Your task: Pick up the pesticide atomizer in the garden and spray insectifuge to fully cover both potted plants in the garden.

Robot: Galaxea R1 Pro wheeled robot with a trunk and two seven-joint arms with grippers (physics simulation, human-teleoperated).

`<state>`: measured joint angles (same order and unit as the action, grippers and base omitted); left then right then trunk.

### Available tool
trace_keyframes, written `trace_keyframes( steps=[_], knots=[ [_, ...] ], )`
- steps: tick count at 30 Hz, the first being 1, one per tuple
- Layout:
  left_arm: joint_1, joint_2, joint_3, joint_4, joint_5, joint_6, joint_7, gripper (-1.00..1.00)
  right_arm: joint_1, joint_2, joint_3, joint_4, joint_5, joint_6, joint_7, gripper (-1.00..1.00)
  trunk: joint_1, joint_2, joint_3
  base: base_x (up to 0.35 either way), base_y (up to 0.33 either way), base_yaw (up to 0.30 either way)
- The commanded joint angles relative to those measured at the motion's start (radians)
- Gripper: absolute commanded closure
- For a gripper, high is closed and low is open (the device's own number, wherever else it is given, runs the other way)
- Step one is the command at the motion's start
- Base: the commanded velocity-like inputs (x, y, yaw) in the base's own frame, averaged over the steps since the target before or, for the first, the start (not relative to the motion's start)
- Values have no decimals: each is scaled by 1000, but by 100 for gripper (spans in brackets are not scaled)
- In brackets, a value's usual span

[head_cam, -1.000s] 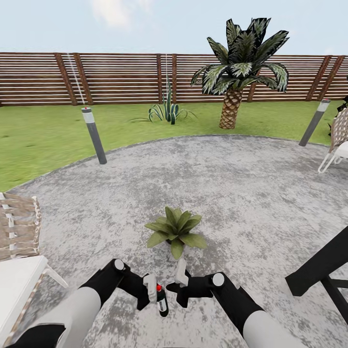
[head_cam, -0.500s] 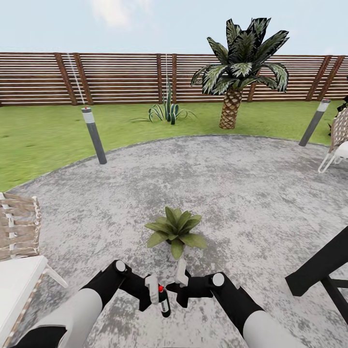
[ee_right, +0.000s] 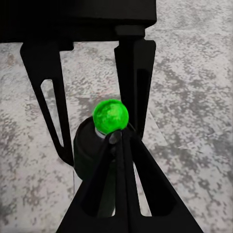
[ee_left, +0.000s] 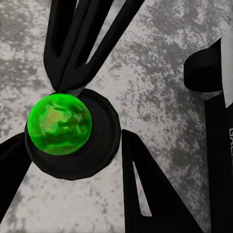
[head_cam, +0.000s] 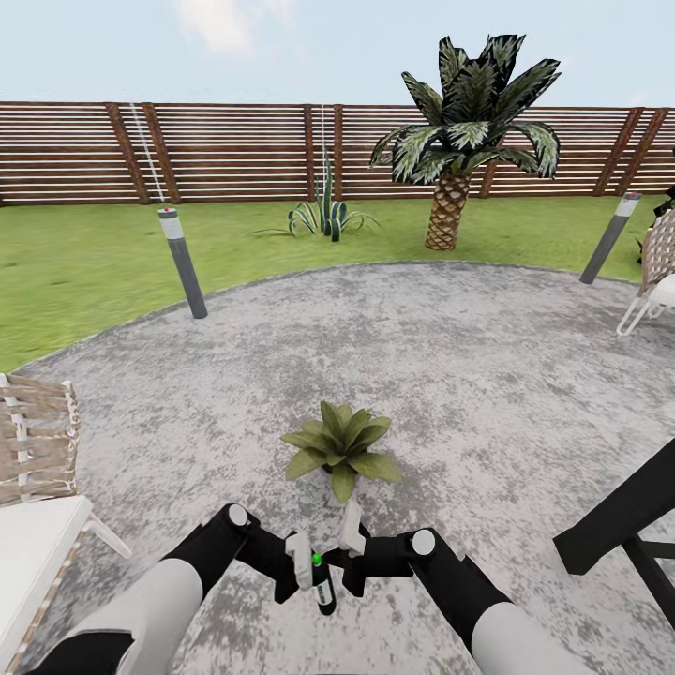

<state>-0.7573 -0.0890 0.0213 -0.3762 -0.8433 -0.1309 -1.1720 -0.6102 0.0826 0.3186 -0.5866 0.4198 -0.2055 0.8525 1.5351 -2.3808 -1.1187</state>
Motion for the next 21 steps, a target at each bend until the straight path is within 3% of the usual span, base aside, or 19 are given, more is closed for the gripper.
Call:
trace_keyframes(
  steps=[1,4,7,12,15,16,19,21],
  knots=[
    [0,2,4,-1,-8,-10,-1,100,0,0,-1,-1,10,-6,0,100,0,0,-1,0,0,0],
    [0,14,0,-1,-12,-11,-1,100,0,0,-1,-1,10,-6,0,100,0,0,-1,0,0,0],
    [2,46,-2,-1,-21,-12,-1,100,0,0,-1,0,11,-6,0,100,0,0,-1,0,0,0],
    [3,135,-7,0,-25,-13,0,100,0,-1,-2,4,13,-6,0,100,0,0,-1,0,0,0],
    [3,204,-3,-1,-18,-14,1,100,0,-7,-3,8,13,-6,0,100,0,0,-1,0,0,0],
    [3,222,-2,-1,-17,-14,1,100,0,-10,-4,10,13,-6,-1,-100,0,0,-1,0,0,0],
    [2,252,-1,-3,-21,-15,2,100,0,-26,-5,40,13,-7,-2,-100,0,0,-1,0,0,0],
    [1,258,-1,-4,-17,-13,5,100,0,-31,-5,60,13,-8,-6,-100,0,0,-1,0,0,0]
  ],
)
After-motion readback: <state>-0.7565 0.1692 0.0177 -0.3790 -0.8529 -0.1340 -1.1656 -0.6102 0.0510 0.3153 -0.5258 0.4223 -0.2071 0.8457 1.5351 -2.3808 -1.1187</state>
